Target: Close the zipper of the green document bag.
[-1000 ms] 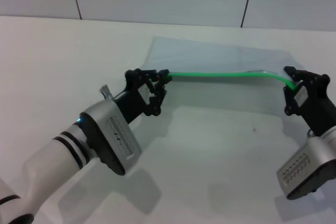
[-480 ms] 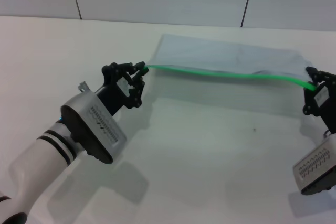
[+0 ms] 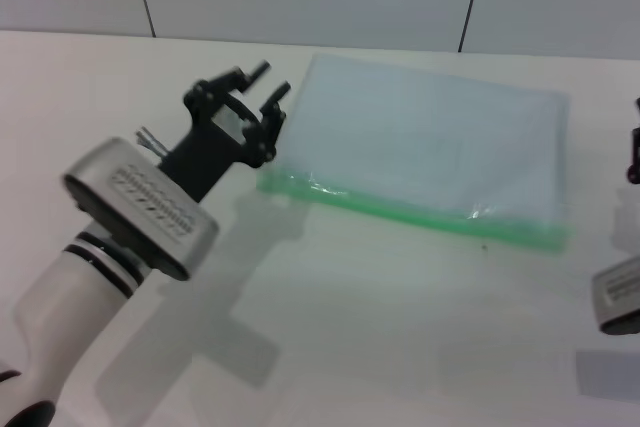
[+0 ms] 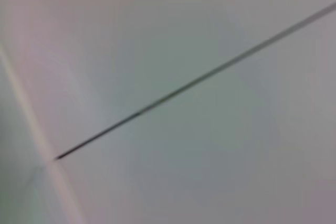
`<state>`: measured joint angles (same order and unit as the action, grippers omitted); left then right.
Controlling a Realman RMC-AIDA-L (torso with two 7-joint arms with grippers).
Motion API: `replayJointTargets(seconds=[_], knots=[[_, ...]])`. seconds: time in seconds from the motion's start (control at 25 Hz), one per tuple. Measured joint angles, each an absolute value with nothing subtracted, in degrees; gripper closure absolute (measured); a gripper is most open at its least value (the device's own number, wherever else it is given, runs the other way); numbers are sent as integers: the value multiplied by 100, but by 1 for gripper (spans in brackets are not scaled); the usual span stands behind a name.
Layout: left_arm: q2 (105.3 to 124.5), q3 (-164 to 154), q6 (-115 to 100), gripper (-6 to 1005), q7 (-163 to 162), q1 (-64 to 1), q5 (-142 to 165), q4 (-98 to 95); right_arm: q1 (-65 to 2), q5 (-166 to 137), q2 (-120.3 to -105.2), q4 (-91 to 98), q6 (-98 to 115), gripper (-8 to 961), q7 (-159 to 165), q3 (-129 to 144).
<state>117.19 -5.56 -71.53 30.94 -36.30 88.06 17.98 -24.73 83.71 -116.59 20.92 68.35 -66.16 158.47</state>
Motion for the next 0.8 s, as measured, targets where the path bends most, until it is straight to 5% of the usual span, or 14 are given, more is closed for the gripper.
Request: replayJointTargets(seconds=[0.36, 0.48, 0.8], knots=[[11703, -493, -8543, 487, 1534, -3362, 8771, 1643, -2330, 8351, -11639, 2062, 7749, 559, -4607, 16021], [11697, -492, -8819, 463, 918, -3289, 8580, 1515, -2335, 8340, -11627, 2031, 8105, 417, -3500, 16281], [11686, -494, -8937, 398, -934, -3177, 8065, 1067, -2421, 7898, -11611, 1556, 8914, 280, -892, 16479]])
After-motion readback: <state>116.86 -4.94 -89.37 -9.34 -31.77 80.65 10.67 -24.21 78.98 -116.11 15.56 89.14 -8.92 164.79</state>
